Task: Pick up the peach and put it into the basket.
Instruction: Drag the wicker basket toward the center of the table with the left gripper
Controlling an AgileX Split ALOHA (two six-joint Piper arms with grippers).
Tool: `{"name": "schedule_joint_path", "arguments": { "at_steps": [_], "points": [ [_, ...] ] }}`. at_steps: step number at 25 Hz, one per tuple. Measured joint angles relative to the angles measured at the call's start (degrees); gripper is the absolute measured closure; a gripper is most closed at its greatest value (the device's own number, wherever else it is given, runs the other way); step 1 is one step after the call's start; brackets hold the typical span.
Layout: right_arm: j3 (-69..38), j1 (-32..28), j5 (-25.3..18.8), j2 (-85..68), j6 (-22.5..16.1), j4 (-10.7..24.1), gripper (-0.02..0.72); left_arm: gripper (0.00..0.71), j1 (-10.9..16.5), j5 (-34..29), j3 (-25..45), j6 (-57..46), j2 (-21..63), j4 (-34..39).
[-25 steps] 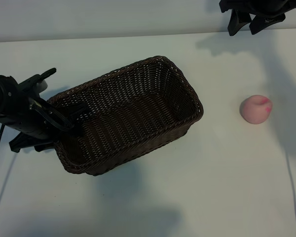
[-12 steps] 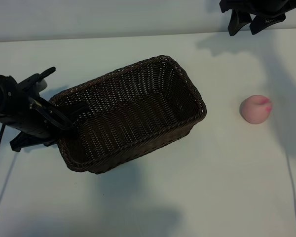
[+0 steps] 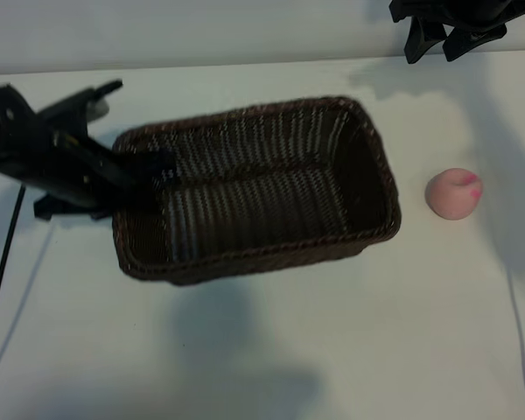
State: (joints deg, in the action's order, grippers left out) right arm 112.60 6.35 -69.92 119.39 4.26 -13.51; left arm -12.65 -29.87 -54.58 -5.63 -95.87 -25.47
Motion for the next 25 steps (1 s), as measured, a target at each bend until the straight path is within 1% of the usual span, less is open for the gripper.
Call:
{"name": "schedule_joint_path", "arguments": {
  "at_steps": [4,7,10,13,19,25],
  "points": [
    [0.0,0.0,0.0,0.0,0.0,0.0,0.2,0.558,0.25,-4.68,-5.54,0.43,0.0,2.64],
    [0.0,0.0,0.0,0.0,0.0,0.0,0.2,0.558,1.81,-8.38,-9.96,1.49,-0.43,3.19],
    [0.0,0.0,0.0,0.0,0.0,0.0,0.2,0.558,3.72,-10.56,-13.98,2.57,-2.11,3.62],
    [0.0,0.0,0.0,0.0,0.0,0.0,0.2,0.558,4.45,-12.37,-17.59,3.38,-5.75,4.09],
    [0.0,0.0,0.0,0.0,0.0,0.0,0.2,0.558,3.83,-13.82,-22.98,4.01,-14.0,3.98],
    [0.0,0.0,0.0,0.0,0.0,0.0,0.2,0.558,1.8,-13.96,-26.96,5.25,-20.06,2.93]
  ]
}}
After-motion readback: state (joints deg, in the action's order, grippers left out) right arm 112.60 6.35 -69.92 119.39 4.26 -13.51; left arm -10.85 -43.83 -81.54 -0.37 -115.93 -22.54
